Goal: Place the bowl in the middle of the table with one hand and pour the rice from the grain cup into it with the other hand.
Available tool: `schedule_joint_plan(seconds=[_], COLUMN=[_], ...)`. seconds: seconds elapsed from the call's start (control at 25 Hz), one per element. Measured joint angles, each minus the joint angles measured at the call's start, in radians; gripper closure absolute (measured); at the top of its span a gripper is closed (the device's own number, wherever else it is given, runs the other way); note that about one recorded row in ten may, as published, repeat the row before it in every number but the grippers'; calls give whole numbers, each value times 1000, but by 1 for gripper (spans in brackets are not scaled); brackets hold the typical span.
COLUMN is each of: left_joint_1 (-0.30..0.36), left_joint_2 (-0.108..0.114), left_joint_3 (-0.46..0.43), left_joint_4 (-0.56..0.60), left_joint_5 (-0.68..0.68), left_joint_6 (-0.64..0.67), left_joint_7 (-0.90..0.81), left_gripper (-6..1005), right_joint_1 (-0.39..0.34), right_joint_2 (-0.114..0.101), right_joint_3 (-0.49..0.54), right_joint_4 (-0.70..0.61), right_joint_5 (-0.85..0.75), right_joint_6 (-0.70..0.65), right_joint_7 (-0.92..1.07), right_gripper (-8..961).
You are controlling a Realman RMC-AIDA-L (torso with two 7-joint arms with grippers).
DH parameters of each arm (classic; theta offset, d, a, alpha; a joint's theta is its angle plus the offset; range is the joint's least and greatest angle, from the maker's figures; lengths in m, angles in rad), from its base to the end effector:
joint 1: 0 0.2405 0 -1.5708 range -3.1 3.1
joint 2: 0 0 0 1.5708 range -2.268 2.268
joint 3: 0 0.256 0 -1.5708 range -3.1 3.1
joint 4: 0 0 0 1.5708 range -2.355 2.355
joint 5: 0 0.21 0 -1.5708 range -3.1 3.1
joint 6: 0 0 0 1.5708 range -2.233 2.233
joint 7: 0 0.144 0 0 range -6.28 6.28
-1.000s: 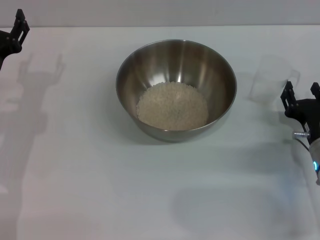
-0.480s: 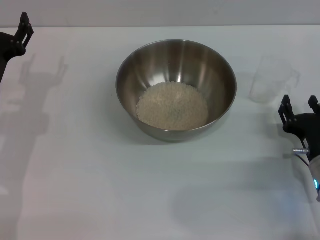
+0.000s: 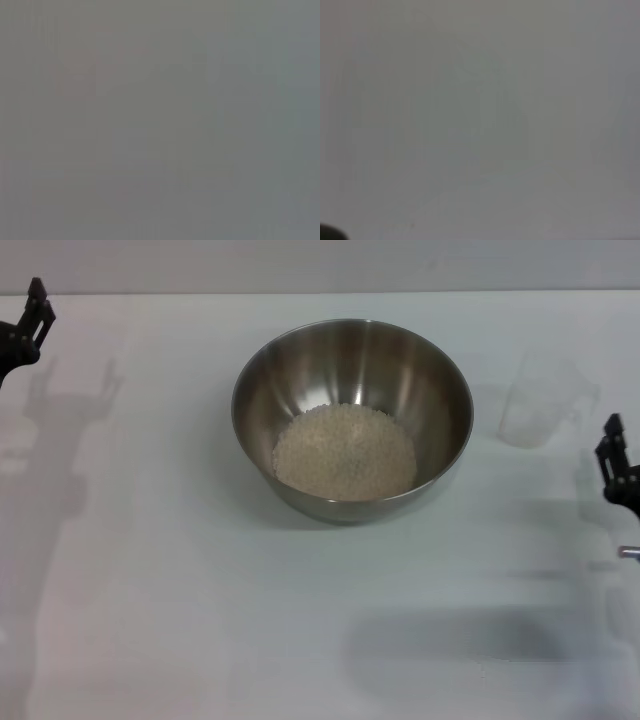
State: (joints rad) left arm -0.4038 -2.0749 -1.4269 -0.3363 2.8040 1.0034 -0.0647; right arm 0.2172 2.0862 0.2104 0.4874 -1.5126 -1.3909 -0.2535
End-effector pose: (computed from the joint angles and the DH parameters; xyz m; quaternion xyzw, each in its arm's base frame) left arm -0.3177 0.3605 0.0134 -0.6746 -0.2031 -0.2821 0.6512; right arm 0.3290 0.2363 -0.0523 -0.6300 0.2713 0.2665 0.6771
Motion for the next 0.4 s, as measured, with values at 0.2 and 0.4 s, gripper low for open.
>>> schedule_joint_plan(seconds=[0.2,0.4], left_joint_1=[22,46], left_joint_2=[1,1], left_joint_3=[-2,1], left_joint_4=[-2,-10], left_joint_5=[-1,-2], left_joint_6=[14,33], left_joint_7=[-1,-9], left_gripper=[193,193], right_joint_1=[-5,1], right_joint_2=[-2,-7], right_joint_3=[6,12], right_joint_4=[-11,-16], right_joint_5=[5,4], right_joint_6=[-82,-147], right_joint_7=[-52,-60], right_gripper=[329,329])
